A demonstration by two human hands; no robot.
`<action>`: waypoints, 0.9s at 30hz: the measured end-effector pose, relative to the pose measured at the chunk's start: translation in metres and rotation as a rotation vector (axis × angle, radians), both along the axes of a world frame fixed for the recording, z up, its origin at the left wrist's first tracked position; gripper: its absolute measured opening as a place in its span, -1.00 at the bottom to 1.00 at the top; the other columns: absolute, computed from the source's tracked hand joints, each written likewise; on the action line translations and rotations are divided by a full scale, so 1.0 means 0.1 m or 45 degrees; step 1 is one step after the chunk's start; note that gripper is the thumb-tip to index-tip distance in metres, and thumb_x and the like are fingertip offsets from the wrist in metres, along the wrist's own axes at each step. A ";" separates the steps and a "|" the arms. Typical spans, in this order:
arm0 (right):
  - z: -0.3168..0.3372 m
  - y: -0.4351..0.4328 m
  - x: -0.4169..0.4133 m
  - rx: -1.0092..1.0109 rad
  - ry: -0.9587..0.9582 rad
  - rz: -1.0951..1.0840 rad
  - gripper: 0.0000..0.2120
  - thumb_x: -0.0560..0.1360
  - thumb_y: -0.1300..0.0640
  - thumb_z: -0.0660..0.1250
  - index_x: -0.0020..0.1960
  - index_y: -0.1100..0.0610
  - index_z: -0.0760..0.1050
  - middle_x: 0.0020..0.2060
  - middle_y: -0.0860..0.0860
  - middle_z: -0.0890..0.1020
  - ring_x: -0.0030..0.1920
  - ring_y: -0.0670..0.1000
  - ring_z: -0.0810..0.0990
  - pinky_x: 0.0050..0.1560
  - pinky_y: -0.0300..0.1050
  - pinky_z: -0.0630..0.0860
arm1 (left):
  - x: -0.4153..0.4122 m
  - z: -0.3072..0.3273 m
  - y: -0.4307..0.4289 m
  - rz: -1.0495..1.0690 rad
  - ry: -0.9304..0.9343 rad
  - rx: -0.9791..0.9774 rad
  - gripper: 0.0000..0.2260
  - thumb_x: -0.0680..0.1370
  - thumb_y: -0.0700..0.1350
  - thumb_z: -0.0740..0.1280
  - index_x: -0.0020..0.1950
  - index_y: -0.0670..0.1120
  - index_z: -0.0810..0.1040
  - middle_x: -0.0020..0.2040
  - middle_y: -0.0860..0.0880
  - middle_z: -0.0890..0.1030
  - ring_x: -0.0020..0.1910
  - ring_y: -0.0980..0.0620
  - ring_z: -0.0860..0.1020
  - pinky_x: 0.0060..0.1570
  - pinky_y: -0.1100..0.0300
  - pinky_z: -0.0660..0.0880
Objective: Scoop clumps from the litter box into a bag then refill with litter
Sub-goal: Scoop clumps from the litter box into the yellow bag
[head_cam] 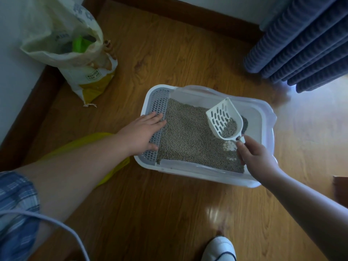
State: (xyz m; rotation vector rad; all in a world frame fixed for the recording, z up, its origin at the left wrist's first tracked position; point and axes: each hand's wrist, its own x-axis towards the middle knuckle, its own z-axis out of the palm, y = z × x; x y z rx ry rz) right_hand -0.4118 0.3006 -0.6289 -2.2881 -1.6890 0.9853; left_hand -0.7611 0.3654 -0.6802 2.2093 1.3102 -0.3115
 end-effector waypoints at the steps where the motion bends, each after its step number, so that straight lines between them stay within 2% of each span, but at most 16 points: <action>1: 0.01 0.02 -0.02 -0.031 0.017 0.018 -0.70 0.62 -0.16 0.14 -0.17 0.01 0.40 -0.38 -0.06 0.57 -0.35 -0.09 0.57 -0.18 -0.06 0.43 | 0.00 0.00 0.00 0.000 -0.002 0.004 -0.12 0.51 0.17 0.41 0.63 0.04 -0.09 0.63 0.03 -0.16 0.60 0.05 -0.18 0.52 0.11 -0.19; 4: 0.00 0.12 -0.07 -0.176 -0.086 0.180 -0.72 0.62 -0.13 0.18 -0.16 0.01 0.43 -0.36 -0.03 0.58 -0.34 -0.03 0.55 -0.30 -0.12 0.38 | -0.01 -0.01 -0.01 -0.002 -0.010 0.018 -0.12 0.52 0.16 0.41 0.63 0.03 -0.10 0.63 0.03 -0.16 0.60 0.04 -0.18 0.53 0.09 -0.17; 8: -0.09 0.25 -0.16 -0.338 -0.232 0.322 -0.75 0.63 -0.14 0.16 -0.12 -0.04 0.44 -0.30 -0.02 0.59 -0.28 0.01 0.57 -0.27 -0.09 0.43 | -0.01 -0.01 -0.02 0.011 -0.028 0.021 -0.12 0.52 0.14 0.41 0.63 0.03 -0.10 0.63 0.03 -0.16 0.60 0.05 -0.19 0.55 0.08 -0.16; 9: -0.11 0.29 -0.18 -0.384 -0.287 0.338 -0.76 0.64 -0.13 0.15 -0.05 -0.04 0.49 -0.23 0.00 0.62 -0.21 0.04 0.60 -0.23 -0.08 0.45 | -0.02 -0.01 -0.02 0.012 -0.033 0.020 -0.12 0.52 0.14 0.41 0.63 0.03 -0.10 0.63 0.03 -0.16 0.60 0.05 -0.19 0.55 0.08 -0.17; 11: -0.14 0.38 -0.22 -0.424 -0.505 0.459 -0.69 0.65 -0.12 0.12 0.24 0.00 0.50 -0.01 0.06 0.66 -0.02 0.11 0.62 -0.11 -0.06 0.48 | -0.03 -0.01 -0.02 0.013 -0.036 0.018 -0.13 0.53 0.14 0.40 0.63 0.02 -0.10 0.63 0.02 -0.17 0.60 0.05 -0.20 0.53 0.10 -0.19; 13: -0.12 0.48 -0.26 -0.353 -0.675 0.579 -0.61 0.64 -0.13 0.12 0.40 -0.02 0.38 0.09 0.06 0.66 -0.01 0.10 0.64 -0.04 -0.04 0.56 | -0.03 -0.02 -0.02 0.016 -0.045 0.016 -0.13 0.52 0.15 0.40 0.64 0.02 -0.10 0.63 0.03 -0.17 0.60 0.05 -0.20 0.51 0.12 -0.22; 15: -0.05 0.59 -0.35 -0.250 -0.678 0.627 -0.60 0.63 -0.14 0.12 0.44 -0.09 0.31 -0.02 0.02 0.67 -0.21 0.02 0.61 -0.13 -0.02 0.61 | -0.02 -0.03 -0.02 0.025 -0.058 0.017 -0.12 0.52 0.16 0.40 0.64 0.02 -0.09 0.63 0.03 -0.17 0.60 0.06 -0.19 0.49 0.14 -0.23; 17: 0.01 0.71 -0.49 -0.196 -0.661 0.677 -0.60 0.64 -0.17 0.09 0.45 -0.15 0.27 -0.11 0.00 0.64 -0.30 -0.02 0.54 -0.25 -0.08 0.58 | -0.02 -0.03 -0.01 0.041 -0.084 0.018 -0.10 0.51 0.16 0.41 0.64 0.01 -0.10 0.64 0.03 -0.15 0.60 0.07 -0.18 0.50 0.15 -0.22; 20: 0.01 0.90 -0.80 -0.183 -0.610 0.778 -0.63 0.65 -0.17 0.05 0.43 -0.17 0.30 -0.15 -0.07 0.62 -0.32 -0.08 0.58 -0.39 -0.17 0.52 | -0.03 0.00 -0.02 0.059 -0.112 0.019 -0.08 0.51 0.14 0.43 0.64 -0.03 -0.12 0.64 0.02 -0.14 0.60 0.07 -0.16 0.49 0.18 -0.22; 23: -0.10 1.08 -1.15 -0.094 -0.535 0.848 -0.65 0.65 -0.18 0.04 0.39 -0.18 0.34 -0.14 -0.07 0.63 -0.25 -0.04 0.61 -0.37 -0.16 0.51 | -0.03 0.00 -0.03 0.055 -0.109 0.034 -0.07 0.50 0.14 0.43 0.64 -0.05 -0.11 0.64 0.00 -0.13 0.60 0.06 -0.15 0.50 0.18 -0.21; 27: -0.18 1.27 -1.40 -0.022 -0.679 0.941 -0.67 0.65 -0.18 0.02 0.38 -0.19 0.32 -0.08 -0.03 0.63 -0.14 0.05 0.58 -0.39 -0.17 0.35 | -0.01 -0.02 -0.01 0.037 -0.089 0.051 -0.08 0.50 0.15 0.44 0.64 -0.05 -0.09 0.64 0.00 -0.12 0.60 0.05 -0.14 0.49 0.19 -0.21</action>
